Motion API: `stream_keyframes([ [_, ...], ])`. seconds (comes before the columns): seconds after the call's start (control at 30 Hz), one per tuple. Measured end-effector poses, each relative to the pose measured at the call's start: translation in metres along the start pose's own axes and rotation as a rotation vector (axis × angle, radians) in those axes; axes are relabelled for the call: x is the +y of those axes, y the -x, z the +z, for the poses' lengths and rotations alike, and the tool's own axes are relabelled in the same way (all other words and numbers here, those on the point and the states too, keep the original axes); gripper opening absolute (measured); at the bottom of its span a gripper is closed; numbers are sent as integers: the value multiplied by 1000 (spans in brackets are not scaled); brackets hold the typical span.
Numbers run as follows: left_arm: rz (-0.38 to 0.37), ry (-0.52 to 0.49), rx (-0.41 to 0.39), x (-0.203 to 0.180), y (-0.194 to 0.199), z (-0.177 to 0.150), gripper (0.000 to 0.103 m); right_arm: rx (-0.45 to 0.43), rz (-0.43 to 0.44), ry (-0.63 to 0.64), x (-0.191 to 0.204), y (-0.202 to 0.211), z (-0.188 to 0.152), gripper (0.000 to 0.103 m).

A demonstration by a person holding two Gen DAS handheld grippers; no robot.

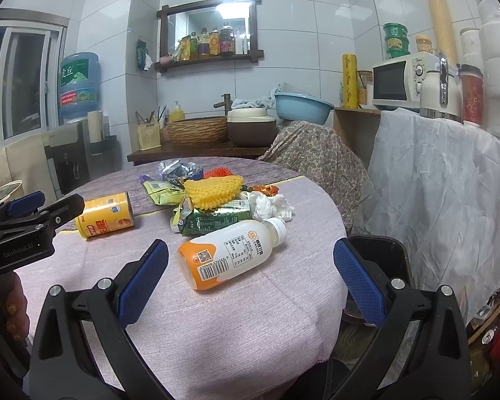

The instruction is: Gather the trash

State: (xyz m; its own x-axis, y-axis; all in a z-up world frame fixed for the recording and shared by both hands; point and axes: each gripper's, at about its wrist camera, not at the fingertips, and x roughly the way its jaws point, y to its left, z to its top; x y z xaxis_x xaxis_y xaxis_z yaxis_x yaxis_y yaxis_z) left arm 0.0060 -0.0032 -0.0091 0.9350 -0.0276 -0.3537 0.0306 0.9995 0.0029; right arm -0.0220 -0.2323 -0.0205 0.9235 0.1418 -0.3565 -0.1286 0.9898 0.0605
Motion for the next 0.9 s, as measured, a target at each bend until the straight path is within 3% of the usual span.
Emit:
stream_keyframes([
  [0.9, -6, -2, 6, -1, 0, 0, 98, 9, 6, -5, 1, -3, -1, 98],
])
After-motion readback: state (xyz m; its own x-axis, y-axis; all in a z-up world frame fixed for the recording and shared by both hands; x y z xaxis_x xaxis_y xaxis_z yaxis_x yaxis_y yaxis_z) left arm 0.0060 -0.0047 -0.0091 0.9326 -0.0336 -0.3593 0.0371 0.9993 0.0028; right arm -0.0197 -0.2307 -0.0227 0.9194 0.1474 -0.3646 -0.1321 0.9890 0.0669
